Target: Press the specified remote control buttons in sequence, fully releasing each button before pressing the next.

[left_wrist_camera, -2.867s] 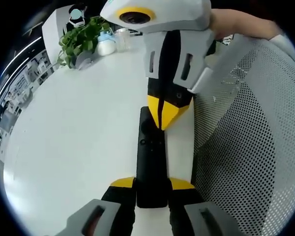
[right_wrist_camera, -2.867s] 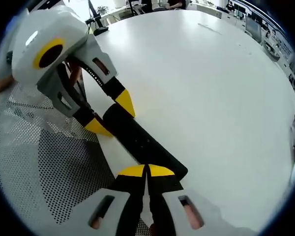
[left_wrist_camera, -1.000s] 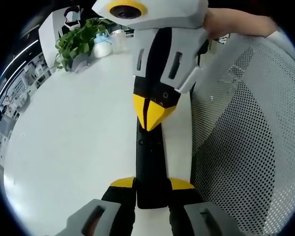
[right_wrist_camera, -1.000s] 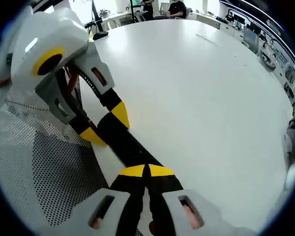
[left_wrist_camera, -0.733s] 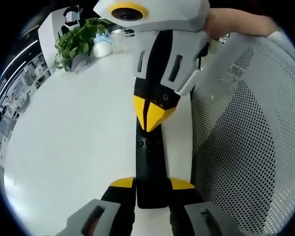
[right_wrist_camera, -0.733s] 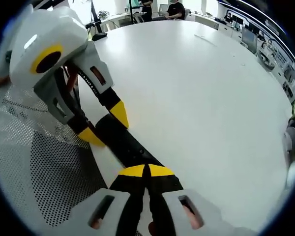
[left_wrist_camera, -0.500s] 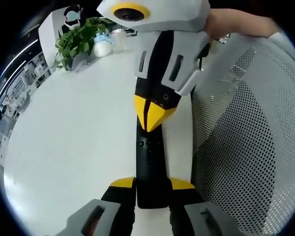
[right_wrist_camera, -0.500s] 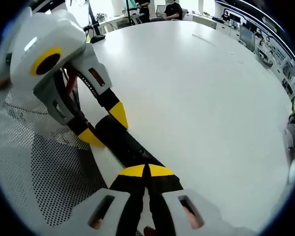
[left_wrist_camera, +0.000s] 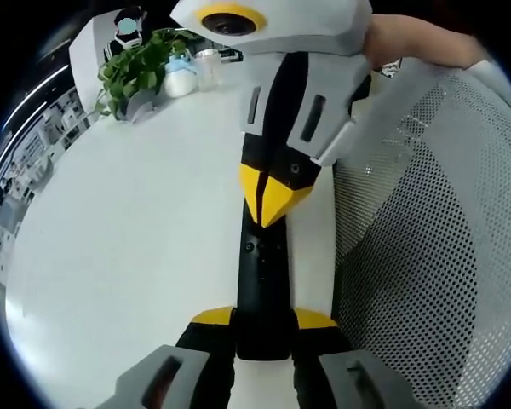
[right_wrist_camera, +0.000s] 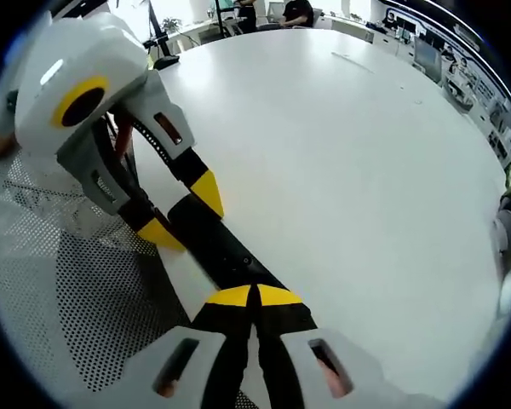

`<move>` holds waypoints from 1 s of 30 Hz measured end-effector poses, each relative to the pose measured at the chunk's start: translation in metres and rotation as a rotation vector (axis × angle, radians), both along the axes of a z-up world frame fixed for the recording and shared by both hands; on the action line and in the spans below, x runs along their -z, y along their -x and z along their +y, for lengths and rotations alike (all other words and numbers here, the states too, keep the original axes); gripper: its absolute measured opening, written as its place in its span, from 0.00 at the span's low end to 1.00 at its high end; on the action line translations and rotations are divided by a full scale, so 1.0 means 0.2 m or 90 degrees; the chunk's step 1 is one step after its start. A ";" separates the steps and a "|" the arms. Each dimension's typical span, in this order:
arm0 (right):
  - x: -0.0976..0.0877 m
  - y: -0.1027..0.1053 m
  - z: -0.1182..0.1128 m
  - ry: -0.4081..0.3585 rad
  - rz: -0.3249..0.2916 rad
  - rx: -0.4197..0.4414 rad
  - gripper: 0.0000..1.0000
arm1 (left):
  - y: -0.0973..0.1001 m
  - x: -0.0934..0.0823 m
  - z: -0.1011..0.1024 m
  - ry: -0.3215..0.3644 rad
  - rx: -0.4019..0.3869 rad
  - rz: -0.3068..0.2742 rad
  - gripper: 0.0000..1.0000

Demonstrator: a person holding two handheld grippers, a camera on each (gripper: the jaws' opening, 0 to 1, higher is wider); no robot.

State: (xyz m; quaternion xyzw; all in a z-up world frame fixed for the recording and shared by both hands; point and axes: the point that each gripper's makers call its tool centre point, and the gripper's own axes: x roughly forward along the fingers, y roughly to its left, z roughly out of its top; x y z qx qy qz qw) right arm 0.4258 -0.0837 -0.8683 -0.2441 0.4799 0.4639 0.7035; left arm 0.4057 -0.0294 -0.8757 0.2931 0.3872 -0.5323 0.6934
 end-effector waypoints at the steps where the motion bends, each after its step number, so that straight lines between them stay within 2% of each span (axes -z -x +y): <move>1: 0.00 0.00 0.00 0.000 0.002 0.000 0.00 | 0.00 0.00 0.00 0.000 0.000 0.001 0.24; 6: 0.00 0.01 -0.01 -0.008 0.012 0.015 0.00 | 0.00 0.00 0.00 -0.007 0.006 -0.003 0.24; 14: 0.00 0.01 0.00 0.008 -0.005 -0.021 0.00 | 0.00 0.00 0.00 -0.002 0.006 -0.003 0.24; 30: 0.00 0.01 0.00 0.013 0.000 -0.022 0.00 | 0.00 0.00 0.00 0.008 -0.006 -0.001 0.25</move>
